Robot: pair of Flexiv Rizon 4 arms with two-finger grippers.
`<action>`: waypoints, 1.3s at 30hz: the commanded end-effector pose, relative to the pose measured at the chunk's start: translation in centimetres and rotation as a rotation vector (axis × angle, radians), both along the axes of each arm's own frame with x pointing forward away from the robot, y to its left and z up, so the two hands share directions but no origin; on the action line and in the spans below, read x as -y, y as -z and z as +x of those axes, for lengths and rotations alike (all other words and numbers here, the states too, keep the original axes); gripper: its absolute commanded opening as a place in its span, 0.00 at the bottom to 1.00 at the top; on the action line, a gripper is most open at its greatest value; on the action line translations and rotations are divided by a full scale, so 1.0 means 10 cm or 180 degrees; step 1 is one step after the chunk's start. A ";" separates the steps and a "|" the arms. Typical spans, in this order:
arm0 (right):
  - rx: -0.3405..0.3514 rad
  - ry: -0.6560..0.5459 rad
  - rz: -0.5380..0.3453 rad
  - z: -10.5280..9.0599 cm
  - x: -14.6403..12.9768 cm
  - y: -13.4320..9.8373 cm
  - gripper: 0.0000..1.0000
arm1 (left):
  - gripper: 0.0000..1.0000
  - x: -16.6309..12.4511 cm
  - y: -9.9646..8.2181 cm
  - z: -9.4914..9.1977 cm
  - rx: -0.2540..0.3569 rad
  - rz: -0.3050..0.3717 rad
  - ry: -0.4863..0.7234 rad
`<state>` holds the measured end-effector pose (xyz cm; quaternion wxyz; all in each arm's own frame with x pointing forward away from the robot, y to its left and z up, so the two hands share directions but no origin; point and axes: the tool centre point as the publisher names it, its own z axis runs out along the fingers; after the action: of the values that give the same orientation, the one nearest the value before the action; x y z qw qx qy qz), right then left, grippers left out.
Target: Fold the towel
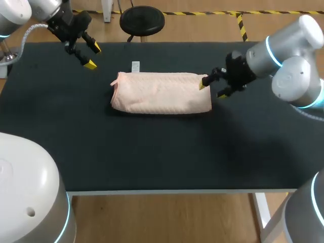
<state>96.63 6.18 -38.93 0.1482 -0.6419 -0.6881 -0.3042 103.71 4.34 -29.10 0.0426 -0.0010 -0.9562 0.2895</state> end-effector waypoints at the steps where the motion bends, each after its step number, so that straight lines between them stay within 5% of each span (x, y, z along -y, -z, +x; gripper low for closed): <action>1: -0.0072 -0.0078 0.0035 0.12 -0.02 0.13 1.00 | 1.00 0.00 0.01 0.00 0.0003 -0.0007 0.0003; 14: -0.0014 0.0023 0.0291 0.23 -0.02 0.25 1.00 | 1.00 0.00 0.01 0.00 0.0003 -0.0007 0.0003; 39: -0.0055 -0.0083 0.0457 0.31 -0.42 0.39 1.00 | 1.00 0.00 0.01 0.00 0.0003 -0.0007 0.0003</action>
<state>99.48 9.90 -41.96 0.2041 -0.6241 -0.6720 -0.3424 103.70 4.34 -29.09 0.0425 -0.0010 -0.9562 0.2895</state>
